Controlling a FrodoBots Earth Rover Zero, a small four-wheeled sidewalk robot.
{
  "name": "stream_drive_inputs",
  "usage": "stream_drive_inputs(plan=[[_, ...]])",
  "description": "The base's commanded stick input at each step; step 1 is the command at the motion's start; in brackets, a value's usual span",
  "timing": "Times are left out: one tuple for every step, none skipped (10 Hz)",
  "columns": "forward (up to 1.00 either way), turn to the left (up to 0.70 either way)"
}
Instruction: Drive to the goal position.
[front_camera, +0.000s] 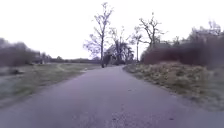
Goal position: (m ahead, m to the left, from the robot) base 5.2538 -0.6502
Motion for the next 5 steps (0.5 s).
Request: stream_drive_inputs(plan=[[1.00,0.00],[1.00,0.00],[1.00,0.00],[1.00,0.00],[1.00,0.00]])
